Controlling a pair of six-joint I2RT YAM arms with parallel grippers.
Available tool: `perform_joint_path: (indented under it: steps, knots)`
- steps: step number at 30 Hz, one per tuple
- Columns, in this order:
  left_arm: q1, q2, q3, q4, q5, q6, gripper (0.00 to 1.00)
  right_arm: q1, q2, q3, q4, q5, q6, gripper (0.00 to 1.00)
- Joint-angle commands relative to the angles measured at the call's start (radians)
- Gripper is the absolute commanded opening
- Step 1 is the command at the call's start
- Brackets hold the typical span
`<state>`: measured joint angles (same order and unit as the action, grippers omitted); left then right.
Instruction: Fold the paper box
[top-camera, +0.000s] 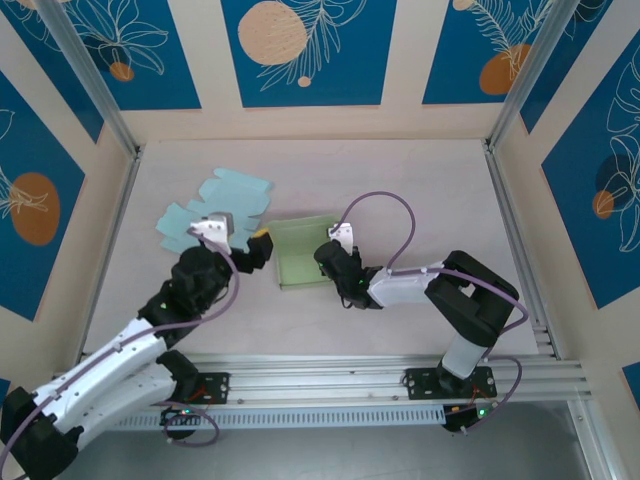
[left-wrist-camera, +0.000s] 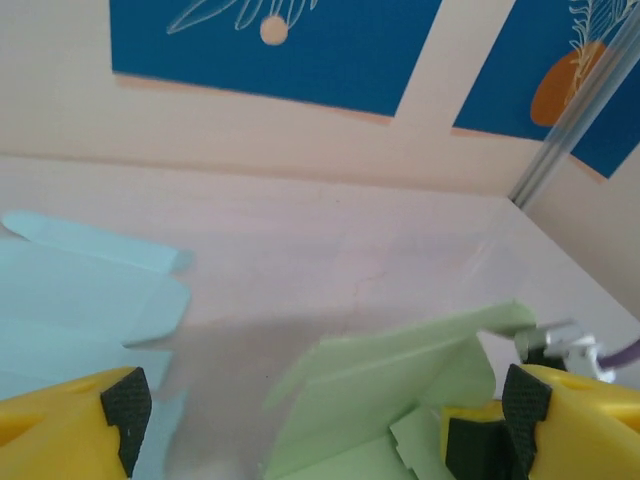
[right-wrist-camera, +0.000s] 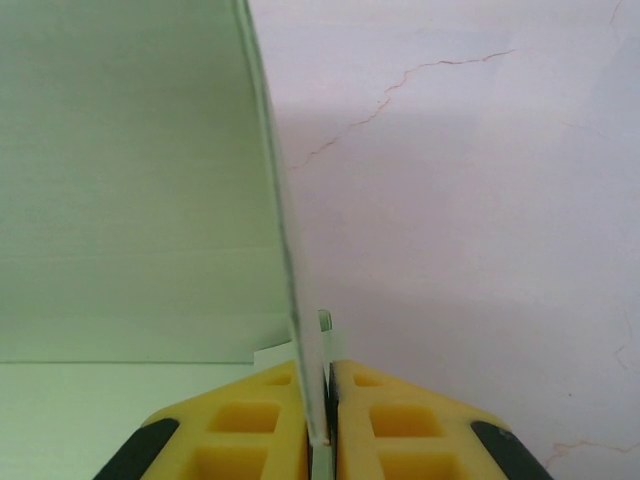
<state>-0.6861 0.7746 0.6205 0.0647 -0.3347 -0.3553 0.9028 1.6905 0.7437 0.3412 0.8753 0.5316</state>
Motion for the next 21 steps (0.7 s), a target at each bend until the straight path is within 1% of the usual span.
perform_joint_path:
  steps: [1,2,3,4,6,8,11,13,14,15,17,21]
  knots:
    - [0.027,0.067,0.214,-0.258,-0.023,0.145,0.96,0.010,-0.022,0.010,0.011,0.028,0.015,0.15]
    - [0.040,0.097,0.278,-0.325,0.025,0.188,0.99,0.012,-0.033,0.013,-0.007,0.027,0.015,0.15]
    - [0.058,0.133,0.341,-0.399,0.076,0.235,1.00,0.013,-0.047,0.016,-0.030,0.022,0.015,0.18]
    - [0.072,0.164,0.391,-0.459,0.111,0.277,1.00,0.014,-0.061,0.023,-0.058,0.015,0.017,0.22]
    - [0.100,0.223,0.486,-0.585,0.161,0.378,0.99,0.016,-0.097,0.032,-0.117,0.006,0.014,0.34]
    - [0.142,0.260,0.533,-0.649,0.200,0.431,1.00,0.015,-0.130,0.043,-0.178,-0.008,0.007,0.42]
    - [0.255,0.301,0.574,-0.692,0.422,0.456,1.00,0.016,-0.184,0.064,-0.284,-0.037,-0.001,0.52]
    - [0.305,0.336,0.601,-0.730,0.543,0.466,1.00,0.017,-0.223,0.086,-0.370,-0.046,0.002,0.57]
    - [0.316,0.356,0.617,-0.756,0.572,0.474,1.00,0.017,-0.247,0.099,-0.411,-0.059,-0.005,0.61]
    - [0.319,0.378,0.635,-0.785,0.578,0.480,1.00,0.017,-0.273,0.115,-0.454,-0.066,-0.009,0.63]
    - [0.321,0.416,0.660,-0.838,0.605,0.507,0.98,0.018,-0.323,0.143,-0.538,-0.086,-0.029,0.66]
    - [0.320,0.481,0.663,-0.874,0.683,0.517,0.91,0.012,-0.397,0.214,-0.686,-0.135,-0.088,0.66]
